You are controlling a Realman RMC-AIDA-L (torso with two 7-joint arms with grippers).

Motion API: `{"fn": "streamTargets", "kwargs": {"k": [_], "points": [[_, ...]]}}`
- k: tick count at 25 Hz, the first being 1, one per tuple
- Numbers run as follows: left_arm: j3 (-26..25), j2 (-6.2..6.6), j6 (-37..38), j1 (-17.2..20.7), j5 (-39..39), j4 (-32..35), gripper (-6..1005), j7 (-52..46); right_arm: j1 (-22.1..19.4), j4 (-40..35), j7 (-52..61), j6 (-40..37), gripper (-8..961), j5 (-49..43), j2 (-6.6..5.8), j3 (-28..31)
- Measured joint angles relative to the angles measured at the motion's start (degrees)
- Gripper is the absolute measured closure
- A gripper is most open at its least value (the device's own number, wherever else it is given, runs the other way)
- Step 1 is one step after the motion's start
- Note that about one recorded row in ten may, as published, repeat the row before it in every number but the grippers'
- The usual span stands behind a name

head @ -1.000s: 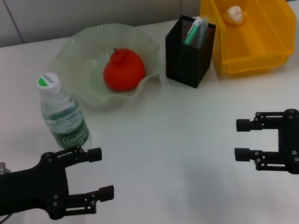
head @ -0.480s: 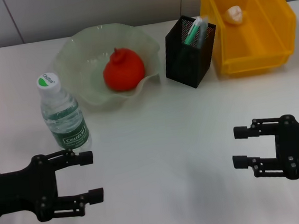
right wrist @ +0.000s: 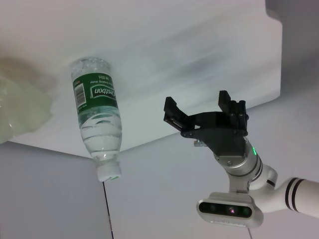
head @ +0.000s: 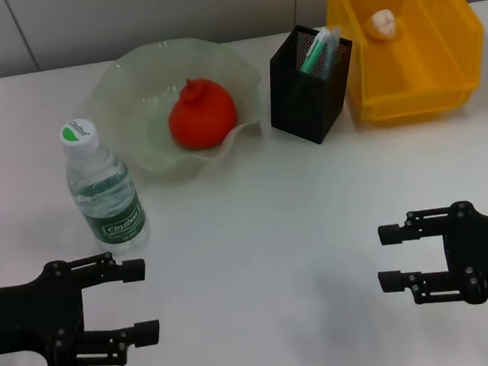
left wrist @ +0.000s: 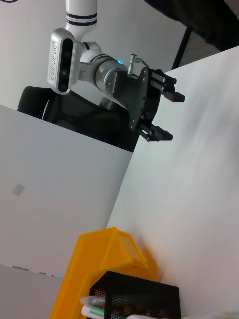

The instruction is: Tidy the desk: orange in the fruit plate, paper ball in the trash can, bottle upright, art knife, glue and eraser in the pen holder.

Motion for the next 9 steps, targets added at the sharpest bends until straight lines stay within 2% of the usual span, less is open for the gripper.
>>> {"fn": "streamTargets", "kwargs": {"k": [9], "points": [[0.0,-0.37,-0.3,-0.2,0.1,0.2,133,-0.1,0.2,0.0,-0.1,0.5,331,-0.1,0.02,0.0]]}}
